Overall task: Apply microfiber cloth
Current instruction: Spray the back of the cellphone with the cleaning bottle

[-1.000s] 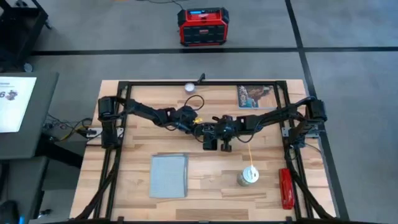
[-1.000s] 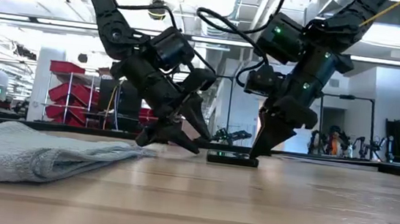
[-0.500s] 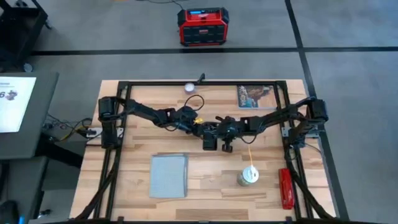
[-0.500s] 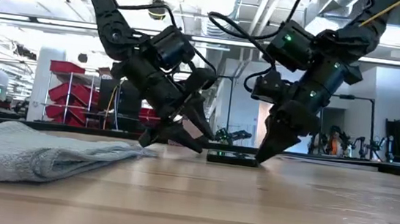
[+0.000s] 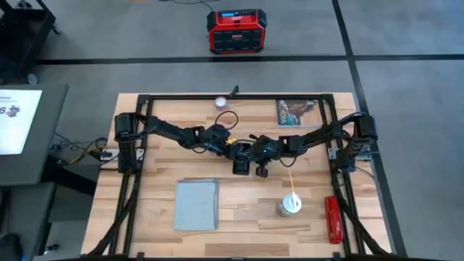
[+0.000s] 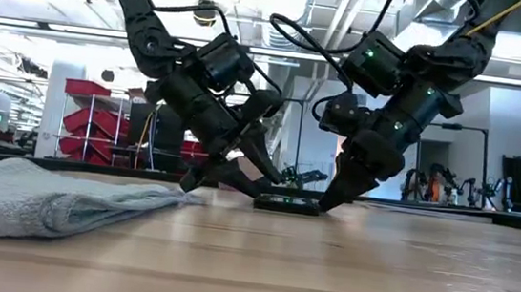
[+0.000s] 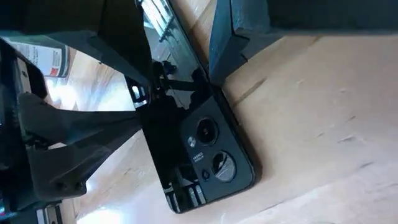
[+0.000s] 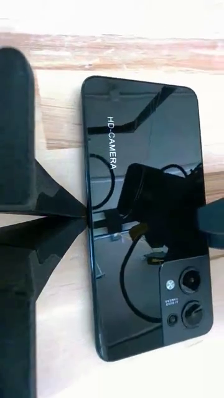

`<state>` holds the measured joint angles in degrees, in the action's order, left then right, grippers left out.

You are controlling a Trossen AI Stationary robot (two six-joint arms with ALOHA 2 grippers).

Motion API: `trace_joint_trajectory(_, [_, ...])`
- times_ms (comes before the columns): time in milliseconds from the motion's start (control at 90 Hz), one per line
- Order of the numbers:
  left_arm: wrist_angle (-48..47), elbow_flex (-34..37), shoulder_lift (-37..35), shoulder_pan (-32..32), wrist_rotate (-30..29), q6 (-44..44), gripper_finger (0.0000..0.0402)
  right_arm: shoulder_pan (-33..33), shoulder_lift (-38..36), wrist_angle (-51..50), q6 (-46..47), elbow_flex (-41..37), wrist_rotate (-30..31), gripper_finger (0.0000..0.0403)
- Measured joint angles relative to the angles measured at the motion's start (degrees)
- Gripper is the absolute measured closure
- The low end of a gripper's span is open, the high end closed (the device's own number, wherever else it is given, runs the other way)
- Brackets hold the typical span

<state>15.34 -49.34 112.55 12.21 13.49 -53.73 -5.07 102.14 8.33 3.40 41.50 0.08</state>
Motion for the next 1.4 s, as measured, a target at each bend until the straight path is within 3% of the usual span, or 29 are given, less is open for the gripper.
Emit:
trace_joint_trajectory(800, [4.81,0.52,0.04,-0.59,0.03,-0.96,0.0267,-2.76,0.86,4.09,-2.05,-0.38,-4.17,0.0403])
trace_joint_trajectory(967, [5.25,0.48,0.04,-0.72,-0.52,-1.08,0.0266,-3.64,3.61,6.19,-2.01,0.42,-8.14,0.0403])
trace_joint_trajectory(1400, [6.58,0.31,0.52,-0.77,-2.95,1.2,0.0266,-4.19,4.99,8.41,-2.28,1.51,-8.06,0.0403])
